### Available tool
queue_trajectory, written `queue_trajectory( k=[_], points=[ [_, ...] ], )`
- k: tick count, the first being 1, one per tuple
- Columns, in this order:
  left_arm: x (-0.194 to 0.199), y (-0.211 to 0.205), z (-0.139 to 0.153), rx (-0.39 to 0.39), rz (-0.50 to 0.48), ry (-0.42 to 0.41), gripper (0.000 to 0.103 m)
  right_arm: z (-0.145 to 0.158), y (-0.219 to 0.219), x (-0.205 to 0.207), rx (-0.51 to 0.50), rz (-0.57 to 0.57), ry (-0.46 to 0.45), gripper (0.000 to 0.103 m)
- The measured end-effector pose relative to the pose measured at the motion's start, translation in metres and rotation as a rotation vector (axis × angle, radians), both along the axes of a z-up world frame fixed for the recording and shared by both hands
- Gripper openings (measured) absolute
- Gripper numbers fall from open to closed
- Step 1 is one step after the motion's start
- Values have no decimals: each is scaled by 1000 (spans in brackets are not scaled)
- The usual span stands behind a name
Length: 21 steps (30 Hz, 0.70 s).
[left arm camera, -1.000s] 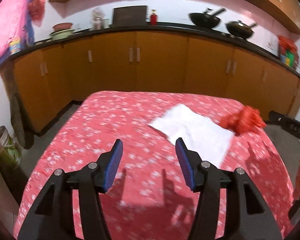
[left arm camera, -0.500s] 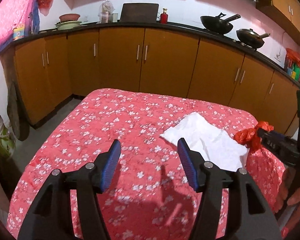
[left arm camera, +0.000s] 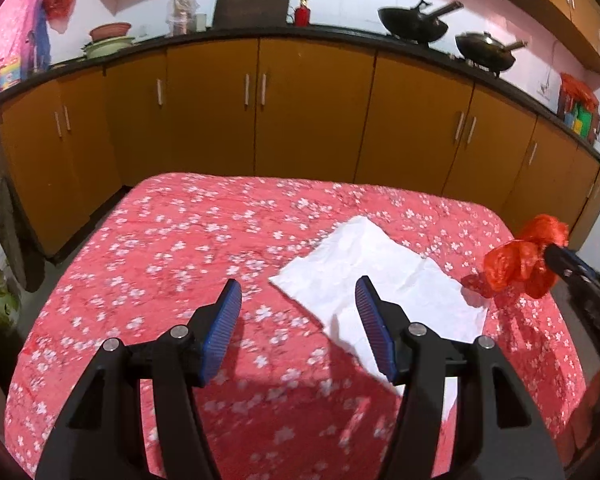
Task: Collect trash
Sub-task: 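Close the right tool on a red bag while the left tool grasps the white tissue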
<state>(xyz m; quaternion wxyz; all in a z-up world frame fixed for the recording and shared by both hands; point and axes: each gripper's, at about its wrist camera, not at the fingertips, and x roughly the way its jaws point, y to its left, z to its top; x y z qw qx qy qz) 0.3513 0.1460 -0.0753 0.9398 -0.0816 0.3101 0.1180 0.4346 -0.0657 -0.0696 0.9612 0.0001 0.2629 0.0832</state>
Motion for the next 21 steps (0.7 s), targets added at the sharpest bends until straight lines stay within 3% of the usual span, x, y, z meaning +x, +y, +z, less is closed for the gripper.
queue_trajectory(
  k=[8,12,15,21],
  points=[
    [37,-7,-21,-49,-65,165,58,-3,-6,-5,-12,2,9,12],
    [44,-9,-28,-64,-91,206,35,-5,-8,-4,-7,-1,20,12],
    [43,-13,-28,-66,-124,206,3,-5,-8,-4,-5,-3,24,12],
    [24,-21,-10,-13,-131,92,0,2,-9,-8,-8,0,9,12]
  ],
)
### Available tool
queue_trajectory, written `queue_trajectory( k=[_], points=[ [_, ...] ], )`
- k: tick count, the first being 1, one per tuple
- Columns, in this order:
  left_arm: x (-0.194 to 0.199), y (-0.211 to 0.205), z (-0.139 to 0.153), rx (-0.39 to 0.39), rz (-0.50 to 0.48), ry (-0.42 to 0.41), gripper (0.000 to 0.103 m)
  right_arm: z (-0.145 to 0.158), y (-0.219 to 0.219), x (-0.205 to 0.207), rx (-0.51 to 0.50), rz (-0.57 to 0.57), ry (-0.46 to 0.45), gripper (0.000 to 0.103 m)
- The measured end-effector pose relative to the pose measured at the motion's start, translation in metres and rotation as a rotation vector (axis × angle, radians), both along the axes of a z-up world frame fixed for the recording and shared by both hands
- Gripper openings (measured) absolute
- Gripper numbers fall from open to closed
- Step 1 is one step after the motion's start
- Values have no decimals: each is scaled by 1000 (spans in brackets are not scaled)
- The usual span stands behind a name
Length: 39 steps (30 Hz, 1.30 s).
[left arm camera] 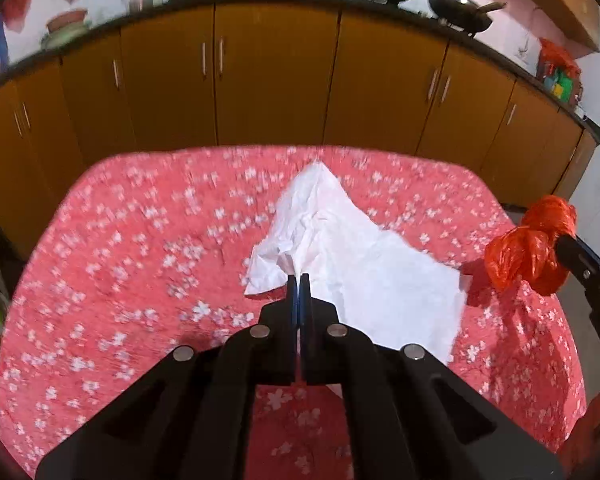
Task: Collect trash
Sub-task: 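Close the right tool on a red bag while the left tool grasps the white tissue, then carry the red bag and white tissue in both tools over the orange basket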
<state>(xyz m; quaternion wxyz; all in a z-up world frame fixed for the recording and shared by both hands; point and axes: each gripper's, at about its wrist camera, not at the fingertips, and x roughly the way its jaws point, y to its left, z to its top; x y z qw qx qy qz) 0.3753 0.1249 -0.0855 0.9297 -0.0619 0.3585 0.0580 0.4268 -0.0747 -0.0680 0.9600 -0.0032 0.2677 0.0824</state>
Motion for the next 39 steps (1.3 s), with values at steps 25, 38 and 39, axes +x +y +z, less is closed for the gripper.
queue_trajectory(
  k=[25,38,39],
  points=[
    [-95,-54,104,68,-63,-196,0,74,-82,-100,99,-57,-97,12],
    [-117,-150,121,90,-230,-228,0,83,-177,-144,113,-175,-120,12],
    [-118,-158,121,89,-245,-229,0,83,-183,-146,115,-185,-120,12]
  ],
)
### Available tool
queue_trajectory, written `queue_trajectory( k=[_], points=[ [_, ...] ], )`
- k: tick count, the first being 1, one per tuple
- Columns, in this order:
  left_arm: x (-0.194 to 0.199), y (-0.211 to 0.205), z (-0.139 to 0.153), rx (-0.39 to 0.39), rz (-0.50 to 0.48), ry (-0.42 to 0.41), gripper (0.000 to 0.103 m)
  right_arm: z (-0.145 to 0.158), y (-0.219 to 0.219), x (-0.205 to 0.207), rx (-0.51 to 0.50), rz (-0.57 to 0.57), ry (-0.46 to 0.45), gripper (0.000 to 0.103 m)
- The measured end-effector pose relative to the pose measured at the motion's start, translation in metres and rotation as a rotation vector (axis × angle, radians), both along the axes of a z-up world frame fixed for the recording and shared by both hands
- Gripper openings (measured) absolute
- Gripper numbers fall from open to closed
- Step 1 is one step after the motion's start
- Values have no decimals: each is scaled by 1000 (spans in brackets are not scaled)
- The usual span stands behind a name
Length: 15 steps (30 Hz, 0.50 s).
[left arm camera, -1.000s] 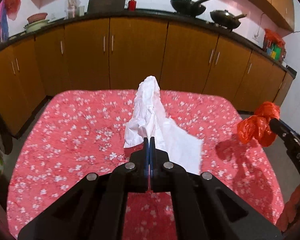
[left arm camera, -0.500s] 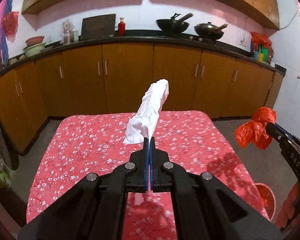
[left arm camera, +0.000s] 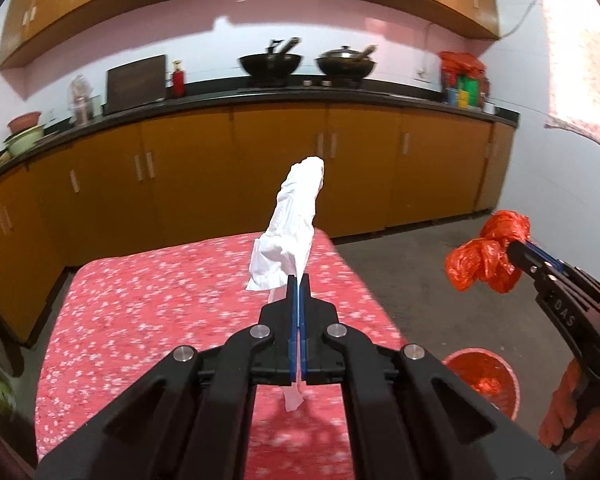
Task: Collect trash
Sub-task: 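Carry the red bag and white tissue in both tools over the orange basket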
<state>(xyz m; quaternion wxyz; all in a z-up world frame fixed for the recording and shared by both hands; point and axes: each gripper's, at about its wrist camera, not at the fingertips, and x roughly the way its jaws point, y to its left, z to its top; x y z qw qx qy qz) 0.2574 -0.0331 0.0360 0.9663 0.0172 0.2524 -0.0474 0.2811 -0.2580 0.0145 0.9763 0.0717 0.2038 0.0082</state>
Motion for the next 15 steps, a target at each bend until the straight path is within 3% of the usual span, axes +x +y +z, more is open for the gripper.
queue_trajectory(
  k=[15],
  points=[
    [-6,-115,-14,14,-196,36,0,-22,-108,-21,21,-163,31,12]
  ],
)
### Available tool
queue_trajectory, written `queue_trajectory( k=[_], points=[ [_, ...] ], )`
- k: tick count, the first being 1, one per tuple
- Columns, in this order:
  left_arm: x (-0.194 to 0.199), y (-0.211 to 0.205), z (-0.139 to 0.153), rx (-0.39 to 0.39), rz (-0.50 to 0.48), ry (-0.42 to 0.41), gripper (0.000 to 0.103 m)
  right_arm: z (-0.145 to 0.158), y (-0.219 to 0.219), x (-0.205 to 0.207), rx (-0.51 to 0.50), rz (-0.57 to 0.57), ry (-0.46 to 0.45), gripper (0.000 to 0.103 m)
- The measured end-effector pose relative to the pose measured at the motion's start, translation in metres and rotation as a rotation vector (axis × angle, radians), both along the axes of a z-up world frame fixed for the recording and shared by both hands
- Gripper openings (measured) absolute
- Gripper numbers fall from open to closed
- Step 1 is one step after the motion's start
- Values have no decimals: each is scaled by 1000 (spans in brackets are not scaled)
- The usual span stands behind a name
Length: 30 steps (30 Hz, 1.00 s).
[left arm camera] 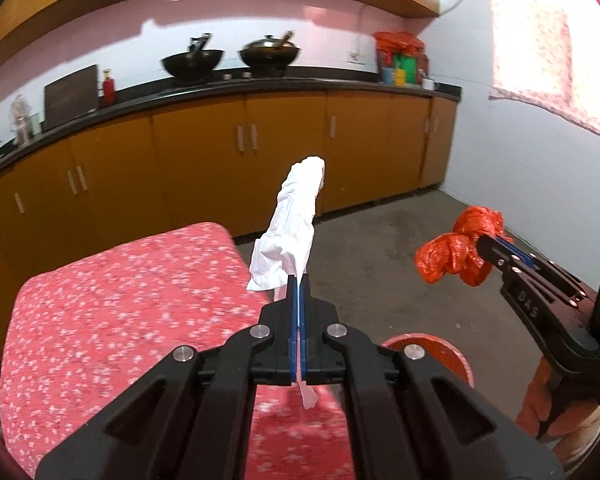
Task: Collect trash
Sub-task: 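Carry the red bag and white tissue in both tools over the orange basket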
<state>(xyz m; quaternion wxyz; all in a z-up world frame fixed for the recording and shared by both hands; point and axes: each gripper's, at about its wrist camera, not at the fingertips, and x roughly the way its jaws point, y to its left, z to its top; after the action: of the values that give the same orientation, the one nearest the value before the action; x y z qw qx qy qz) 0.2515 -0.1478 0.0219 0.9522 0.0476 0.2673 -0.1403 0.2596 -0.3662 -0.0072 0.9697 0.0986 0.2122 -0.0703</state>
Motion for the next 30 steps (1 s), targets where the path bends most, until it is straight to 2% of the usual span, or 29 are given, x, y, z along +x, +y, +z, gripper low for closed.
queue_trajectory(
  k=[6,15,21,30],
  points=[
    [-4,-31,-8,1,-49,20,0,-10,-28,-6,7,-49,15,12],
    [-6,-56,-23,-10,-83,66,0,-23,-60,-16,-7,-109,34,12],
    [-9,-78,-41,-18,-108,109,0,-47,-89,-25,-13,-161,86,12],
    [-9,-109,-67,-43,-137,177,0,-77,-107,-24,-10,-180,150,12]
  ],
)
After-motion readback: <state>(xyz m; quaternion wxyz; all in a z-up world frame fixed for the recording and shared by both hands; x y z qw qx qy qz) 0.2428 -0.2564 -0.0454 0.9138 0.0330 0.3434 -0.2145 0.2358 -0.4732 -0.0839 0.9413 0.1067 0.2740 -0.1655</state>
